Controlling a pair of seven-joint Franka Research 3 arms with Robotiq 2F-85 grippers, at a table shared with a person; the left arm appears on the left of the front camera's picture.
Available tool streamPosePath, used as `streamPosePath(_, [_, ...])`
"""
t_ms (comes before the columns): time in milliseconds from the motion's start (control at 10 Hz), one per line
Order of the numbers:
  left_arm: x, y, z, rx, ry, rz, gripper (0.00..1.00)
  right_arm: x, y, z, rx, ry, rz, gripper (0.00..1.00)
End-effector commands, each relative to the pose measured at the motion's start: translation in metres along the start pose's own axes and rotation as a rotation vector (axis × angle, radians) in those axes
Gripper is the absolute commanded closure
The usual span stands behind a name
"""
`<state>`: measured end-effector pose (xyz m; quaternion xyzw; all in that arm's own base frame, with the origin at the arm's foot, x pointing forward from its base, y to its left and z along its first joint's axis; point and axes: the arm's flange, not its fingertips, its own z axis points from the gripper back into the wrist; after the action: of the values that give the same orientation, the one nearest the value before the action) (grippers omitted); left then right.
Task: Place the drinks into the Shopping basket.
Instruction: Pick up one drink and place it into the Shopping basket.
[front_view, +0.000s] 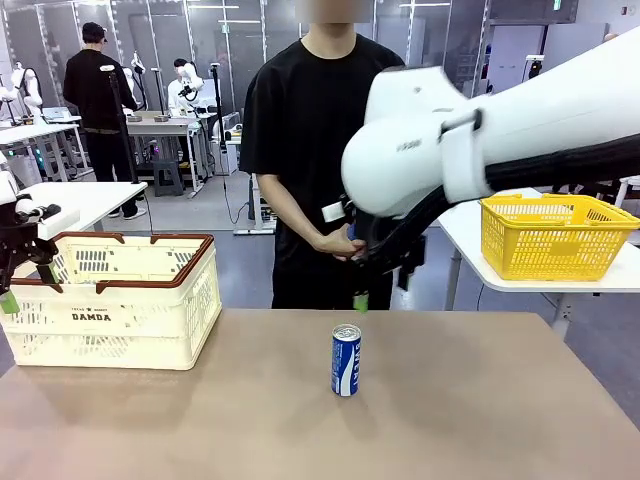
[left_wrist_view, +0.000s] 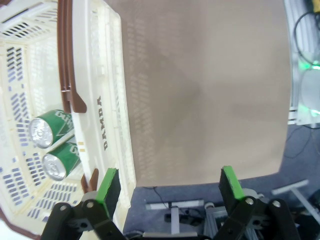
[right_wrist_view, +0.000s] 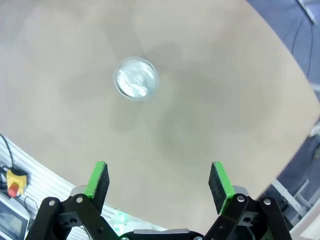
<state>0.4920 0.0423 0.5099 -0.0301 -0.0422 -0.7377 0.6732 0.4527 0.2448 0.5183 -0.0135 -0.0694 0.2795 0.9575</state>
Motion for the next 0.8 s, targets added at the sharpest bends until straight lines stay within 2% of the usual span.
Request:
streamPosePath(0, [0.000, -0.003, 0.002, -0.009, 0.007, -0.001, 0.00, -0.036, -0.053, 0.016, -0.024, 0.022, -0.065, 0.00])
streamPosePath(300, [0.000, -0.003, 0.002, -0.009, 0.007, -0.001, 0.00, -0.100, -0.144, 0.034, -0.042, -0.005, -0.266, 0.00])
streamPosePath(500, [0.000, -0.003, 0.002, -0.009, 0.007, -0.001, 0.00, -0.129, -0.174, 0.031, -0.018, -0.018, -0.343, 0.00])
streamPosePath(700, [0.000, -0.003, 0.002, -0.009, 0.007, -0.001, 0.00, -0.139, -0.186, 0.025, 0.002, -0.032, -0.378, 0.00])
